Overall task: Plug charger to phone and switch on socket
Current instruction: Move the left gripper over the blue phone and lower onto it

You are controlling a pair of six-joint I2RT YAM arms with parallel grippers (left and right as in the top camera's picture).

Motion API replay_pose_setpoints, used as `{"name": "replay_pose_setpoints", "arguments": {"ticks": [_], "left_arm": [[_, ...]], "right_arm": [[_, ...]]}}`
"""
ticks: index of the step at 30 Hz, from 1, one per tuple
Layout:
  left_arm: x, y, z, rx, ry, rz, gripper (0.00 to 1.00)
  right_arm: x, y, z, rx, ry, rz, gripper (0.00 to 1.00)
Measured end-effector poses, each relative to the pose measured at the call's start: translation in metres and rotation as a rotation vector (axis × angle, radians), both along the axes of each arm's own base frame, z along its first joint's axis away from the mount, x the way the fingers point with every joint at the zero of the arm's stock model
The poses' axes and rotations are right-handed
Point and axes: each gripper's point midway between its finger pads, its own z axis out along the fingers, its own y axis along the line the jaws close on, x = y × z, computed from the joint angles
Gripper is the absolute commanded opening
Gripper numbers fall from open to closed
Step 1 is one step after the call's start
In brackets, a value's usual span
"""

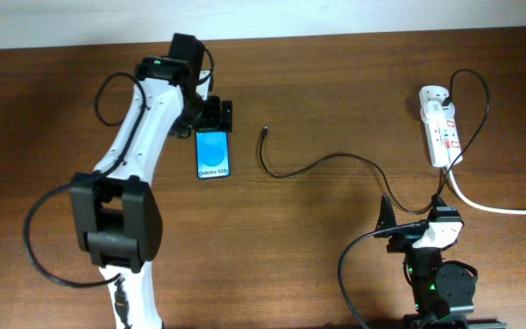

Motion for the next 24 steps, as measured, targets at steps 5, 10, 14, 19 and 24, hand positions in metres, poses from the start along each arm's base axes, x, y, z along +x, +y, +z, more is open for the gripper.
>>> {"name": "replay_pose_setpoints", "arguments": {"ticks": [5, 10, 14, 19, 24], "left_arm": [[-0.001, -0.014, -0.039, 0.015, 0.062, -0.029, 0.99], [0.002, -0.017, -0.062, 0.021, 0.089, -0.033, 0.99], [0.002, -0.013, -0.065, 0.045, 0.089, -0.03, 0.99], [0.0, -0.005, -0.089, 0.092, 0.134, 0.035, 0.99], [0.002, 0.001, -0.089, 0.119, 0.125, 0.084, 0.99]], "right_arm": [[0.0, 0.0, 0.0, -0.001, 0.0, 0.0, 0.98], [0.0, 0.0, 0.0, 0.0, 0.0, 0.0, 0.98], [0.0, 0.0, 0.0, 0.0, 0.0, 0.0, 0.99], [0.0, 0.0, 0.0, 0.0, 0.0, 0.0, 0.98], [0.0, 0.0, 0.0, 0.0, 0.0, 0.0, 0.98]]}}
